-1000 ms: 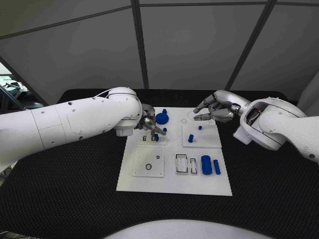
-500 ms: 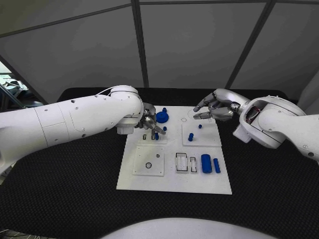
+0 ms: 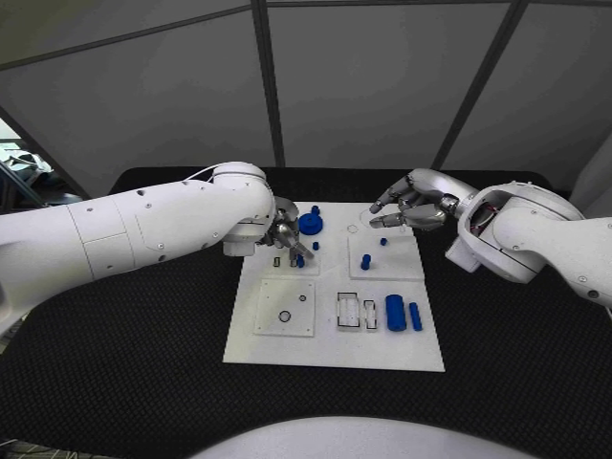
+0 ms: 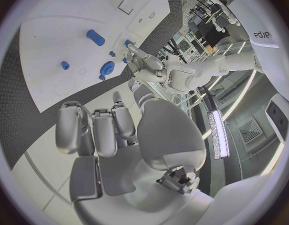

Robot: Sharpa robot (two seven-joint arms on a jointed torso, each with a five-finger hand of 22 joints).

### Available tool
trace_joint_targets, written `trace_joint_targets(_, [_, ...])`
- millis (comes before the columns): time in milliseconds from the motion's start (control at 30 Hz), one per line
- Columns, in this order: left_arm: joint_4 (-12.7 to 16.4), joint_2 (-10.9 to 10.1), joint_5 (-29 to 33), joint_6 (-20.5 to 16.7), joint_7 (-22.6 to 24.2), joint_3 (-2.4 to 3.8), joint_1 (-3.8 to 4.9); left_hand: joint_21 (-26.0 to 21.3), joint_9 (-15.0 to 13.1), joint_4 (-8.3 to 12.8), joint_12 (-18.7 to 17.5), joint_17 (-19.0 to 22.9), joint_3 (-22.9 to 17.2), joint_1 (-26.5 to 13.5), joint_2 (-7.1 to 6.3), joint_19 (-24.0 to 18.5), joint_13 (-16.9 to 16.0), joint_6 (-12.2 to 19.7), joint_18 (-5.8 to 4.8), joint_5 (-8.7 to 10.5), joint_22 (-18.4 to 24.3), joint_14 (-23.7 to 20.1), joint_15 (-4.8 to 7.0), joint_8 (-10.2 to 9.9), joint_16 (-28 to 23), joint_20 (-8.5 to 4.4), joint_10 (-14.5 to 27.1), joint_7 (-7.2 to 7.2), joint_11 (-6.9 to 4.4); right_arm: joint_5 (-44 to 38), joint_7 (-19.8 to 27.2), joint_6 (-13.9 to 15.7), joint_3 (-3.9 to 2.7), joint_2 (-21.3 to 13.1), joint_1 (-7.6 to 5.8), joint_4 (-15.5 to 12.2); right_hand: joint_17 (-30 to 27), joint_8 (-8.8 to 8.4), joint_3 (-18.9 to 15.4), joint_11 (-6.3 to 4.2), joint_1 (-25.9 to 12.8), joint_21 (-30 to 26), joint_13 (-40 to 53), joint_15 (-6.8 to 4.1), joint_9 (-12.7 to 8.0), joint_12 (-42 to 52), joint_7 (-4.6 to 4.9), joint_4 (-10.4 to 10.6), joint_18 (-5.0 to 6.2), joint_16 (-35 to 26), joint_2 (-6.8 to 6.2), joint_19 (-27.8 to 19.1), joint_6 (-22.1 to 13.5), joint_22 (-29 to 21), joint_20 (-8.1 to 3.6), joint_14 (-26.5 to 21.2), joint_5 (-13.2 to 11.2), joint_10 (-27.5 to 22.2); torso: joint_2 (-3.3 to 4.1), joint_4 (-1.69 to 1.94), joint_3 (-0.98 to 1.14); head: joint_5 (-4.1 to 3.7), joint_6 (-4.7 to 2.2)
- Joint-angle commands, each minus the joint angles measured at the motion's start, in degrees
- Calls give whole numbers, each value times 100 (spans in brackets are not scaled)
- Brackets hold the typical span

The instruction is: Assemble the parts on the task board

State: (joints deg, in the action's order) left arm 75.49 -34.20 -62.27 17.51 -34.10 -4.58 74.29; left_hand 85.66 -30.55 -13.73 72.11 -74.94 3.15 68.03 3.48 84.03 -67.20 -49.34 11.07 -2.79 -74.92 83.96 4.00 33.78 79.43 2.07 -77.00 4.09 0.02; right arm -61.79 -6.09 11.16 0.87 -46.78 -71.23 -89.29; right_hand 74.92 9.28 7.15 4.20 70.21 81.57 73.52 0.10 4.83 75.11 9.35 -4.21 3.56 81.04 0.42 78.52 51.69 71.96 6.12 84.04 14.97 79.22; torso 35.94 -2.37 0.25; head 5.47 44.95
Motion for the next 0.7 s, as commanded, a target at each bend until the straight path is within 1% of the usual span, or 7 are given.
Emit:
trace_joint_targets(33, [-17, 19, -29, 114, -51, 2, 10, -2, -12, 41, -22, -274, -8, 58, -2, 169, 3, -23, -924, 1, -638, 281, -34, -26, 8, 53, 31, 15, -5, -45, 13, -21, -5, 6, -13, -6, 196, -15, 8, -3, 49, -18, 12, -27, -8, -20, -5, -6, 34, -6, 39, -15, -29, 7, 7, 293, 26, -32, 2, -5, -2, -6, 8])
trace_joint_targets(167, [-34, 31, -27, 108, -49, 1, 10, -2, -19, 78, -27, -274, -55, 110, 29, 168, 4, -27, -923, 1, -639, 281, -34, -25, 7, 53, 32, 14, -6, -48, 9, -31, -5, 6, -13, -6, 196, -15, 8, -3, 49, -18, 12, -27, -8, -20, -5, -6, 34, -6, 39, -15, -29, 7, 7, 293, 26, -32, 1, -2, 1, -8, 12])
trace_joint_targets(433, [-46, 35, 22, 38, -18, 1, 10, -22, -30, 254, -64, -270, -330, 377, 190, 148, 28, 1, -916, 1, -608, 278, -21, -50, 0, 46, 56, -3, -23, -54, 10, -46, -5, 21, -13, 4, 196, -15, 8, -3, 49, -18, 12, -27, -8, -20, -5, -6, 34, -6, 39, -15, -29, 7, 7, 293, 26, -32, 2, 2, 1, -4, 18])
trace_joint_targets(700, [-66, 49, 65, 85, 6, 1, 10, -27, -31, 313, -80, -270, -421, 439, 187, 143, 39, 11, -914, 1, -601, 277, -19, -64, -2, 41, 67, -3, -24, -56, 12, -65, -5, 32, -13, 16, 204, -13, 13, -3, 53, -14, 22, -27, -8, -11, -4, -5, 31, -1, 48, -7, -26, 16, 7, 295, 28, -24, 1, 0, 1, -2, 31])
